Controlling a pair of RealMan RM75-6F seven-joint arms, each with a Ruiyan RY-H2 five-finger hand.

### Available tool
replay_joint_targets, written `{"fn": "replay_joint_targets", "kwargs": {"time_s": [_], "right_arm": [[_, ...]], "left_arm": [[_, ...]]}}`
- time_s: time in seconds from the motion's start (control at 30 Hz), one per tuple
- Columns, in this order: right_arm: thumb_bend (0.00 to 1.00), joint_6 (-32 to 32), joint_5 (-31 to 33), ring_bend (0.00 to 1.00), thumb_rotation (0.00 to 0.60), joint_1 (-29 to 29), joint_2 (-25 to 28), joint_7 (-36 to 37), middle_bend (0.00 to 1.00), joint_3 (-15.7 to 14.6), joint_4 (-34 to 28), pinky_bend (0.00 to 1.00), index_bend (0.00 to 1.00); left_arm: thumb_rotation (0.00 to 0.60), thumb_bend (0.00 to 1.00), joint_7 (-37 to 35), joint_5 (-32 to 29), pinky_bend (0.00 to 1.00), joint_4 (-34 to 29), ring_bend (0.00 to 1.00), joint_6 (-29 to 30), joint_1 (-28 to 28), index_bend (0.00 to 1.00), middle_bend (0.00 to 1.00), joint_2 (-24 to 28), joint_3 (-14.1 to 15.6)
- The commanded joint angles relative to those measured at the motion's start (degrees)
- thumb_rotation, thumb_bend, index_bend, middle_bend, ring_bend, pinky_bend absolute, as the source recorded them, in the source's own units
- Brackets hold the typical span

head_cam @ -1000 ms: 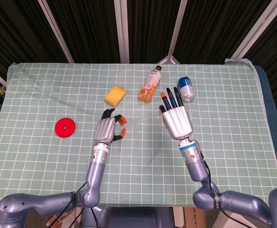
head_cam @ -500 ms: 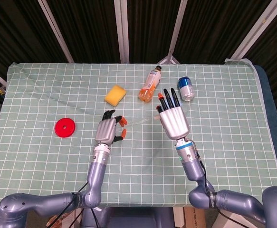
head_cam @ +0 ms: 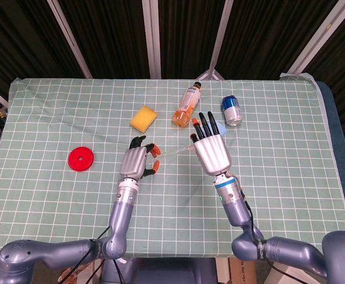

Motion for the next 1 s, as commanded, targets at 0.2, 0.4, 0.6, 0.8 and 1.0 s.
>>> {"fn": "replay_joint_targets", "kwargs": {"time_s": [0.2,0.4,0.6,0.8,1.0], "right_arm": [[0.42,0.07,-0.04,0.00,0.600,0.00,0.50,-0.20,0.20,-0.13,-0.39,0.00,0.61],[0.42,0.10,0.17,0.00,0.600,-0.06,0.62,-0.14,0.20,-0.20,-0.60,0.00,0.61],[0.42,0.15,0.26,0.00,0.600,-0.11,0.68,-0.10,0.20,-0.34,-0.64,0.00,0.61],[0.42,0.22,0.17,0.00,0.600,-0.12,0.83,0.03,0.20,-0.44,-0.70,0.00,0.61],[0.42,0.43,0.04,0.00,0.600,-0.18,0.96,0.21,0.20,-0.47,-0.98,0.00,0.61]], "left_arm": [[0.600,0.67,-0.37,0.37,0.00,-0.20,0.09,-0.16,0.09,0.49,0.50,0.22,0.45],[0.600,0.67,-0.45,0.44,0.00,-0.22,0.09,-0.11,0.05,0.49,0.50,0.17,0.51],[0.600,0.67,-0.54,0.49,0.00,-0.13,0.09,-0.16,-0.18,0.49,0.50,-0.14,0.47],[0.600,0.67,-0.62,0.65,0.00,0.29,0.09,0.01,-0.51,0.49,0.50,-0.78,0.34],[0.600,0.67,-0.53,0.70,0.00,0.33,0.09,0.23,-0.65,0.49,0.50,-0.98,0.16]]}}
